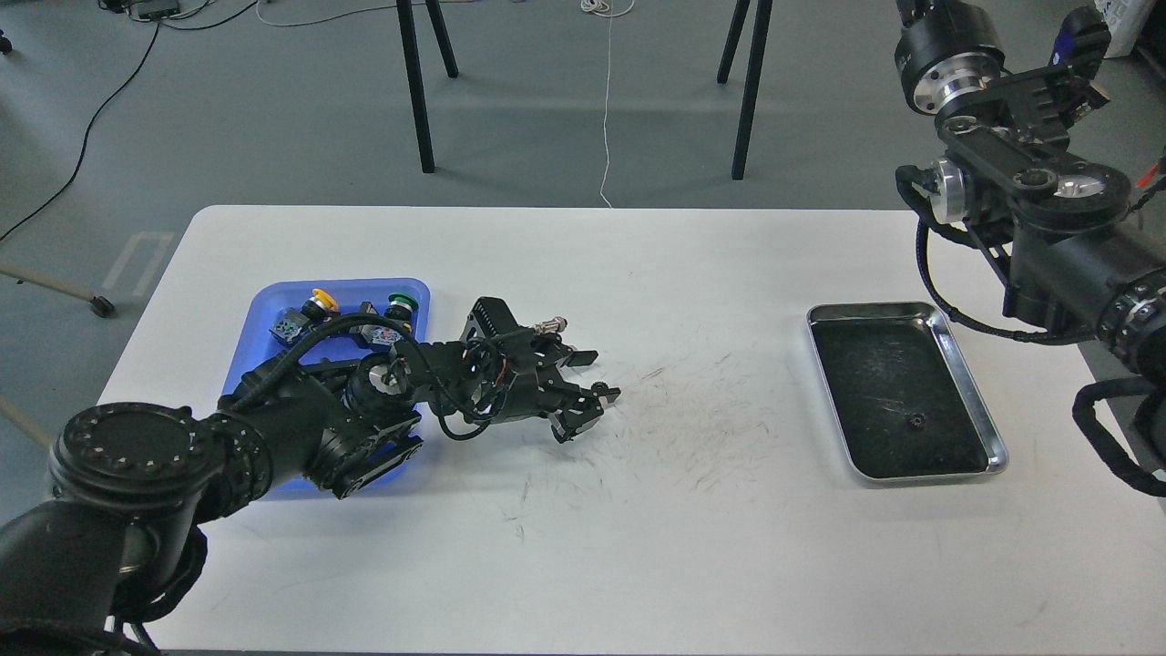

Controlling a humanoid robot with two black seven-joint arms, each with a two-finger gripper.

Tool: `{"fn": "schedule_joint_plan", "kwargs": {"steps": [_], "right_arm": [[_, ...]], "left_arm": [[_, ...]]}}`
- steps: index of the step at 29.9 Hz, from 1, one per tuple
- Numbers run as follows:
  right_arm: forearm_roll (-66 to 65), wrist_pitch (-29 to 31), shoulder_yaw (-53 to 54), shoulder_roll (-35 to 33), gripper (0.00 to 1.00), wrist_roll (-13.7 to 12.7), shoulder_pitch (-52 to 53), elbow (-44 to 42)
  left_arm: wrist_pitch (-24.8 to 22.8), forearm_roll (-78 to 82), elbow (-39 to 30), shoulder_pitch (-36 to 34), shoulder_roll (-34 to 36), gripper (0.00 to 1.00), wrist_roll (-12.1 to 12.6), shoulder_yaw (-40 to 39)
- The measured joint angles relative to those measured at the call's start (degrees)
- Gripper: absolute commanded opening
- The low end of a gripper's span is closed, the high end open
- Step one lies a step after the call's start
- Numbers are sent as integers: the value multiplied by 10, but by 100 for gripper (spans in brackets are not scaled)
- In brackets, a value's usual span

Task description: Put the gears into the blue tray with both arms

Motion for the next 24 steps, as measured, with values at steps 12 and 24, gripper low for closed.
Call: {"fn": "schedule_joint_plan", "kwargs": {"steps": [12,24], "right_arm": [[0,1,0,0,97,-1,1,0],[0,1,0,-8,97,-1,3,-2]], "left_arm": [[0,0,0,1,0,43,0,9],[0,-6,-3,1,0,26,0,8]]}}
